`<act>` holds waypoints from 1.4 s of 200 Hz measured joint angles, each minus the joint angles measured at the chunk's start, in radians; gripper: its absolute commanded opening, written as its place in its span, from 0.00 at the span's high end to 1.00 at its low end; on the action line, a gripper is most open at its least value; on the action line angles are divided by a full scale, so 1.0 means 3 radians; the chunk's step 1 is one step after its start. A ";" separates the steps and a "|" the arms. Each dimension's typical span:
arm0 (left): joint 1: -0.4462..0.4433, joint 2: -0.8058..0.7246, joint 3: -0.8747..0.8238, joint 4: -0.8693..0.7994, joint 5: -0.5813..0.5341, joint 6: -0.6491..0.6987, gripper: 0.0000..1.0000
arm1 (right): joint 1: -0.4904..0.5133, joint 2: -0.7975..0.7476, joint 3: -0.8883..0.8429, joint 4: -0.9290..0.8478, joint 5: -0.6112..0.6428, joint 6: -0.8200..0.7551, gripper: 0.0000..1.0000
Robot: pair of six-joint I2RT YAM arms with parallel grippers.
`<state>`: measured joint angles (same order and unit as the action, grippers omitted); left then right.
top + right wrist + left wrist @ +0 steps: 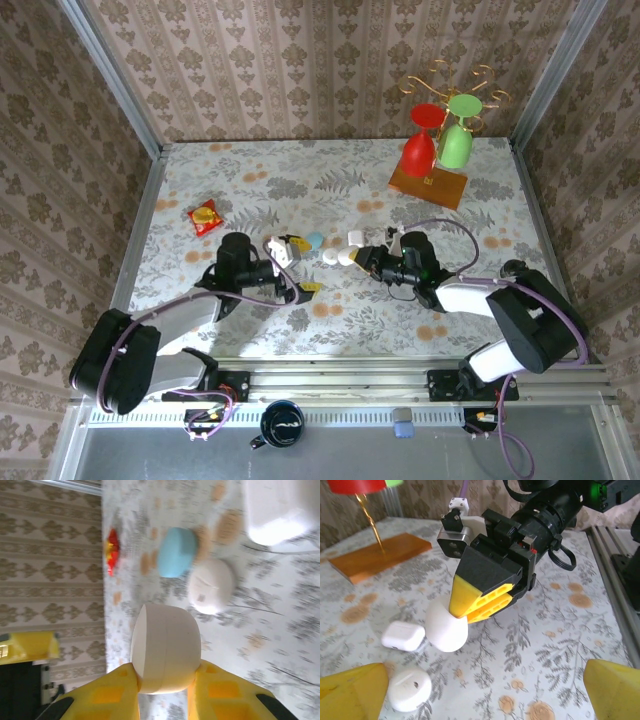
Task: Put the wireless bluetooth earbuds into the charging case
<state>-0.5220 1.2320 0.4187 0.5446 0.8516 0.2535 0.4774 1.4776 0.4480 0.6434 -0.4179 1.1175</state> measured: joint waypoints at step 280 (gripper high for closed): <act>0.1326 -0.0497 -0.0389 0.0034 -0.2808 -0.0399 0.00 | -0.0768 -0.1310 0.0112 -0.1025 0.2201 -0.3445 0.00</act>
<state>-0.1242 1.0828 0.3019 0.5549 0.0093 0.1337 0.2470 1.0847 0.4816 0.3359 0.2424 0.0841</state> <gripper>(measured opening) 0.999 0.999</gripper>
